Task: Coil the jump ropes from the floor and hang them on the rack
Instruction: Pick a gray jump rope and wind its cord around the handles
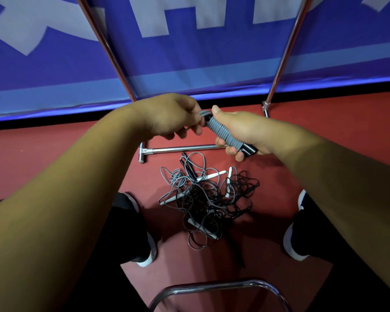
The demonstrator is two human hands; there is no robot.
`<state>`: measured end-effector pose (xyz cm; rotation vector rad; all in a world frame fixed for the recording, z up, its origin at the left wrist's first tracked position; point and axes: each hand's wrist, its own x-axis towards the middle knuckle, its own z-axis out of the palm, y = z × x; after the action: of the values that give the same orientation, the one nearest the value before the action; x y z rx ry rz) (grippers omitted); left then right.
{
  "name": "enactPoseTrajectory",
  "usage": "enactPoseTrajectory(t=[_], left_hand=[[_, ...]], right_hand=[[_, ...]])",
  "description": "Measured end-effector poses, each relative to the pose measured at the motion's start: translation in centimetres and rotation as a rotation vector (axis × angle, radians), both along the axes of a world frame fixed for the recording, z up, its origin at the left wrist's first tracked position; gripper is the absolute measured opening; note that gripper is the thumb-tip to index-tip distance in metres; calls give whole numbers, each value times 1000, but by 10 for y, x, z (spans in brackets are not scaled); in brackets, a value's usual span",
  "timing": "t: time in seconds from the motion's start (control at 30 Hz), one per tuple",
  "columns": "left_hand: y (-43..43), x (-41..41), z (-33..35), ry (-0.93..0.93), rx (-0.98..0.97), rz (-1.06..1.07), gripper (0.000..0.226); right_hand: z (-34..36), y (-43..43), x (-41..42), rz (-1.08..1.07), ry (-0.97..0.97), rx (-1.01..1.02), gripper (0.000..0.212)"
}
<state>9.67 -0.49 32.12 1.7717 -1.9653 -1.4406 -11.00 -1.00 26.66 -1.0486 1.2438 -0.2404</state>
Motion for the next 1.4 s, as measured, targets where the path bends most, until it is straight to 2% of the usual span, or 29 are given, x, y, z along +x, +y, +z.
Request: enactPoseTrajectory(t=[0.1,0.2,0.3,0.43,0.5,0.63,0.77,0.9,1.1,1.4], left_hand=[[2,-1,-2,63,58,-18,2],[1,0,-4,100,101,18,6],[-2,1,-3,101,98,103,14],[-3,-4,-5,59,-58,184,36],[-3,-5,-7,175,-62,250,45],[-6,-10,-11,383,-40,470,44],[-8,-18,-17,642,161,730,25],[-14,-17,-22,832,304,842,7],[-11,-21,-23,944,353,806,16],[-7,-25,-13,1078,315,795,14]], right_hand=[[2,1,1,-14,-18,4,56],[4,0,2,-25,-42,12,54],[5,-1,2,-72,-86,11,53],[6,-4,3,-182,-220,38,49],[10,-5,3,-229,-268,40,49],[16,-6,1,-262,-322,7,49],[21,-2,8,-262,-356,-33,49],[25,2,14,-216,-340,-77,50],[31,5,20,-164,-323,-141,51],[30,8,24,-116,-295,-232,48]])
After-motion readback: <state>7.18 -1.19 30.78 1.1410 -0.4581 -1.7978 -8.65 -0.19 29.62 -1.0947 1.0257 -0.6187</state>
